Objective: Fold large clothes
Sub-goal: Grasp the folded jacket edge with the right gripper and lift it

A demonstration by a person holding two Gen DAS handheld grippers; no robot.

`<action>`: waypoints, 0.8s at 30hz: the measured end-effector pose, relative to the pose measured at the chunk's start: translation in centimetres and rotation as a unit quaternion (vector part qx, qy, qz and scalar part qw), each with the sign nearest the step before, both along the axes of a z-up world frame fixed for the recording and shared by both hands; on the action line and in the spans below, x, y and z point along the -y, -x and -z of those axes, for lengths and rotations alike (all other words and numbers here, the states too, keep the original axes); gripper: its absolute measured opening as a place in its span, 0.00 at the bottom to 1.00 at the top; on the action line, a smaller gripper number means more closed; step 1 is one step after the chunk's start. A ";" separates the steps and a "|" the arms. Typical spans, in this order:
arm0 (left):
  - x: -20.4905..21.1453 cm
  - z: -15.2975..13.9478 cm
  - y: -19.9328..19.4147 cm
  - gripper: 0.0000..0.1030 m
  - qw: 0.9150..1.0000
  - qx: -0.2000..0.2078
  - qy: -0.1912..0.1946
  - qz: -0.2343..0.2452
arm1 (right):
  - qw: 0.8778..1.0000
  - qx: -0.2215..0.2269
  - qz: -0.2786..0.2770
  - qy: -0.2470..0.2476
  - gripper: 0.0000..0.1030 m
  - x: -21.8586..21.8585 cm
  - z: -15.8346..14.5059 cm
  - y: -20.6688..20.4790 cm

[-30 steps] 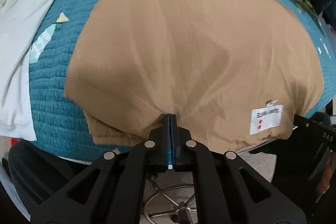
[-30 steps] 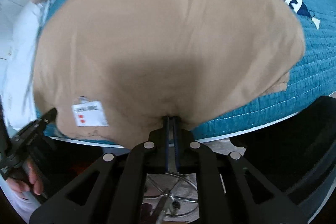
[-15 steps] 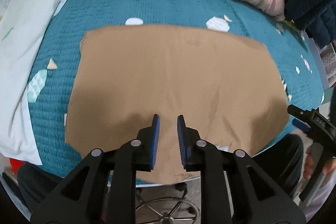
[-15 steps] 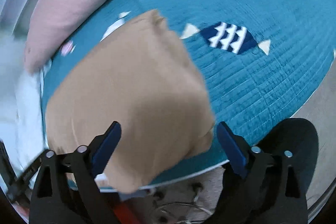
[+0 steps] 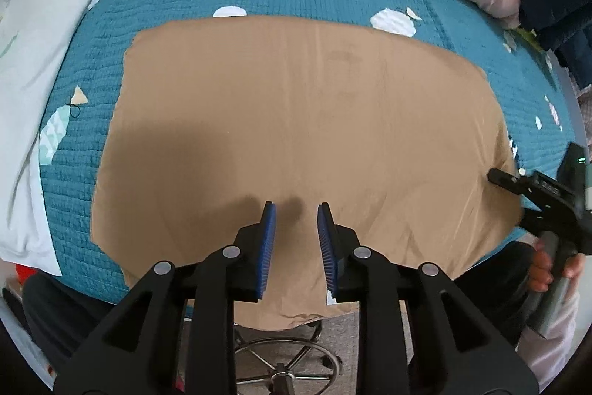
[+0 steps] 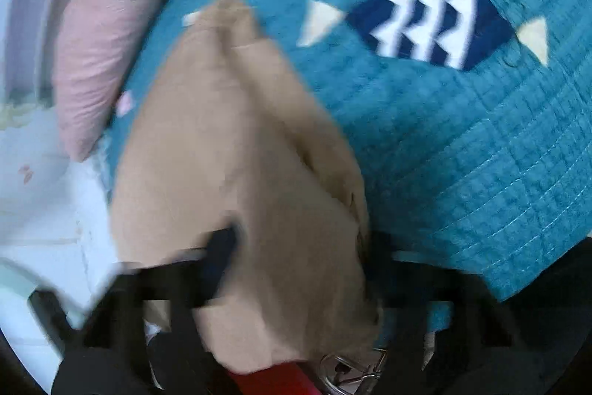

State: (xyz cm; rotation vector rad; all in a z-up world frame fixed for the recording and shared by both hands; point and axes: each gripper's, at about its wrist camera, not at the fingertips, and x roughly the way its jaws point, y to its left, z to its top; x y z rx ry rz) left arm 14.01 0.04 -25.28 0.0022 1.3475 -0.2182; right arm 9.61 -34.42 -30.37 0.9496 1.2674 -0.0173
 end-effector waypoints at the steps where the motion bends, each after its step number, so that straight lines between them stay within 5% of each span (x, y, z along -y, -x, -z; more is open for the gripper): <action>1: 0.1 0.0 -0.1 0.23 1.000 -0.001 0.001 0.001 | 1.000 0.012 -0.005 0.006 0.26 -0.3 -1.1 0.7; 6: 0.8 -0.3 -1.7 0.23 1.000 -0.001 0.012 0.000 | 0.997 -0.020 -0.037 0.059 0.26 -1.9 -0.7 0.5; 9: 1.5 -0.9 -3.5 0.23 1.000 0.009 0.013 -0.002 | 0.998 -0.033 -0.030 0.041 0.29 -1.9 2.0 -0.2; 17: 5.3 -1.9 -11.0 0.23 1.000 0.021 0.021 -0.009 | 0.996 -0.054 -0.035 0.054 0.30 -2.0 2.2 -1.3; 21: 6.8 -1.2 -14.2 0.03 1.000 0.015 0.017 -0.019 | 0.997 -0.056 -0.030 0.049 0.30 -2.1 2.3 -1.1; 24: 7.3 1.9 -16.6 0.00 0.999 -0.011 0.010 -0.033 | 0.996 -0.058 -0.031 0.053 0.30 -2.2 2.4 -1.5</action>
